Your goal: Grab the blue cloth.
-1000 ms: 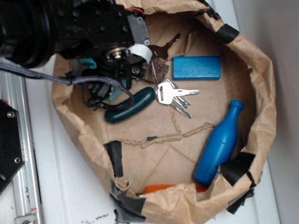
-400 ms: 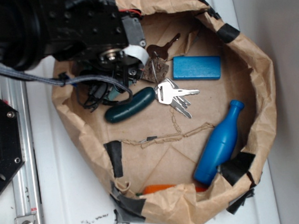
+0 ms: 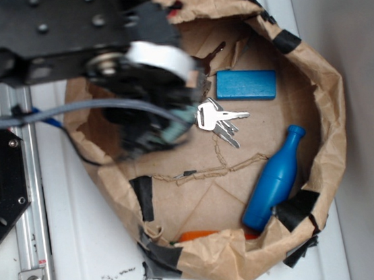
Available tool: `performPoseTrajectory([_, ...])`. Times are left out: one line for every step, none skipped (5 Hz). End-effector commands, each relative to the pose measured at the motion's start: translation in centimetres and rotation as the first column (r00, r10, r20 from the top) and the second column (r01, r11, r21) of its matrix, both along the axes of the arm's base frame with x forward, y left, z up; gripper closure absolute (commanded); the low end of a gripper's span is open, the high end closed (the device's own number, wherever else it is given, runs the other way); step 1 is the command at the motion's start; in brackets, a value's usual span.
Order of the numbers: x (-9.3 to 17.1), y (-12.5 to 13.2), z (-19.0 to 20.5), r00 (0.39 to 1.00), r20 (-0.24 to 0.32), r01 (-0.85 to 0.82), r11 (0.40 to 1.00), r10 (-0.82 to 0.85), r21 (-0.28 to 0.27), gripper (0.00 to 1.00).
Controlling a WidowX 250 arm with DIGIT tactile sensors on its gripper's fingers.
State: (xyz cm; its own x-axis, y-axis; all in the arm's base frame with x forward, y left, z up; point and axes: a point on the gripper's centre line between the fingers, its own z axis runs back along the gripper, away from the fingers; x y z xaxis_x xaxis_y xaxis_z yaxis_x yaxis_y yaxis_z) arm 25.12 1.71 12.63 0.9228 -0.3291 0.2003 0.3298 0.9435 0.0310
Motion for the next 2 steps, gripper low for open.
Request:
performPoseTrajectory([3.59,-3.25,4.66,0.989,0.01,-0.149,0.989,0.149,-0.021,1.0])
performPoseTrajectory([3.63,-2.94,3.73,0.989,0.003,-0.148,0.989,0.148,0.0,1.0])
